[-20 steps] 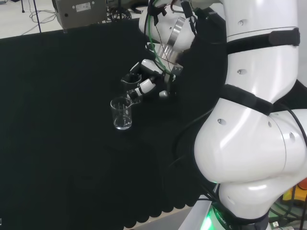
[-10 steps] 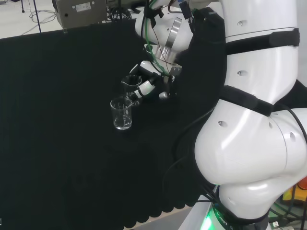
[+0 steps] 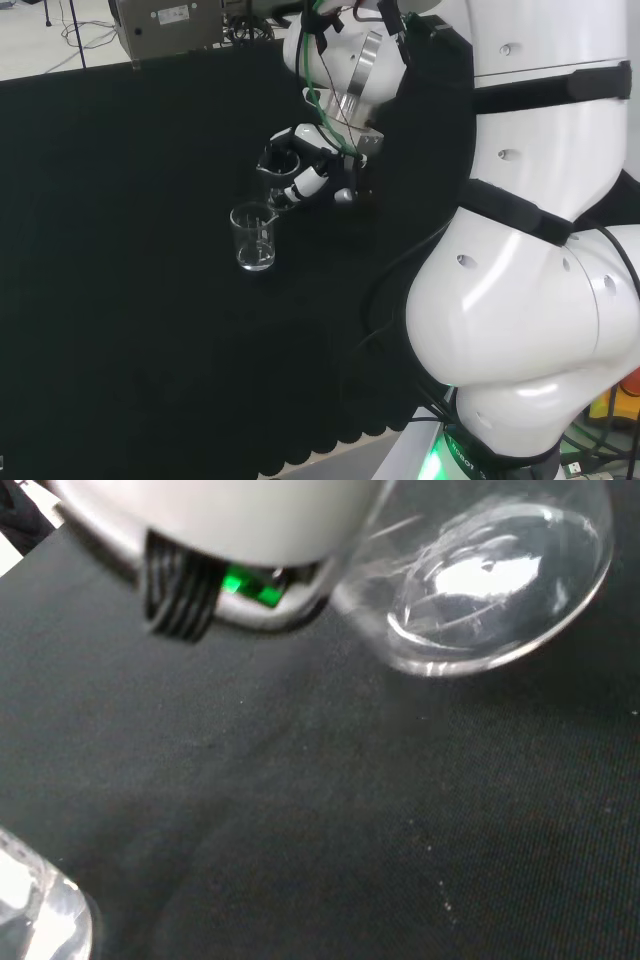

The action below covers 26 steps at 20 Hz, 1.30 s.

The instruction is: Place the beaker back on the table.

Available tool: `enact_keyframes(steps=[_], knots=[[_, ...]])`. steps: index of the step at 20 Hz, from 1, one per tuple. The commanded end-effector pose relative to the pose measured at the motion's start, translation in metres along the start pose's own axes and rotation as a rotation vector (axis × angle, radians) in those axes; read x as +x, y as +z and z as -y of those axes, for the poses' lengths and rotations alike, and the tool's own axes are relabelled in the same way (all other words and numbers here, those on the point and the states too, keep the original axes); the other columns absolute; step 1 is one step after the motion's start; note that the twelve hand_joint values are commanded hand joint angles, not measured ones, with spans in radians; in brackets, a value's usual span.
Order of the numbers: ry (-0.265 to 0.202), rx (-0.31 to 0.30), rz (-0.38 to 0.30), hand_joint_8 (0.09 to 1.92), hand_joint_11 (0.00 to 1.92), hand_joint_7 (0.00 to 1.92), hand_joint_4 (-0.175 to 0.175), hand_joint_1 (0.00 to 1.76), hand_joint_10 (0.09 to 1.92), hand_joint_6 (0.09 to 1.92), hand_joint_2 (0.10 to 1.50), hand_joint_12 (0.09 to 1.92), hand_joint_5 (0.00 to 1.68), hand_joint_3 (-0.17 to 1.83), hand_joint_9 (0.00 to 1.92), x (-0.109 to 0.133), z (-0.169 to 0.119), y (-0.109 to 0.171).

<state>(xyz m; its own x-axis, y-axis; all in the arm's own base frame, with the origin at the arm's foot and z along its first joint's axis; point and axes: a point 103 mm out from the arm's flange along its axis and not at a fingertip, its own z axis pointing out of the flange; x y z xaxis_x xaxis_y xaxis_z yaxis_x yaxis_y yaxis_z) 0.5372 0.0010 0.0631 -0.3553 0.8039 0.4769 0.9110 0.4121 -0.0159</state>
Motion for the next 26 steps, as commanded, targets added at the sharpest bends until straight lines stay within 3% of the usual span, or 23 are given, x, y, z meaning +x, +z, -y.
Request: enact_keyframes(steps=[1,5,9,16,26], knots=[[0.025,0.036,0.038,0.79,0.24,0.49,-0.079,1.02,0.09,0.67,0.54,1.38,0.41,0.67,0.86,0.011,0.004,-0.004],[0.048,0.071,0.049,0.79,0.18,0.40,-0.083,1.00,0.09,0.61,0.54,1.39,0.37,0.65,0.80,0.016,0.004,-0.005],[0.046,0.041,0.066,0.78,0.06,0.23,-0.085,0.96,0.09,0.47,0.53,1.42,0.34,0.58,0.69,0.024,0.005,-0.018],[0.053,0.009,0.114,0.78,0.04,0.20,-0.085,0.95,0.09,0.40,0.54,1.43,0.35,0.55,0.67,0.050,0.009,-0.062],[0.105,-0.029,0.166,0.77,0.00,0.14,-0.090,0.91,0.09,0.29,0.55,1.43,0.32,0.48,0.61,0.103,0.058,-0.119]])
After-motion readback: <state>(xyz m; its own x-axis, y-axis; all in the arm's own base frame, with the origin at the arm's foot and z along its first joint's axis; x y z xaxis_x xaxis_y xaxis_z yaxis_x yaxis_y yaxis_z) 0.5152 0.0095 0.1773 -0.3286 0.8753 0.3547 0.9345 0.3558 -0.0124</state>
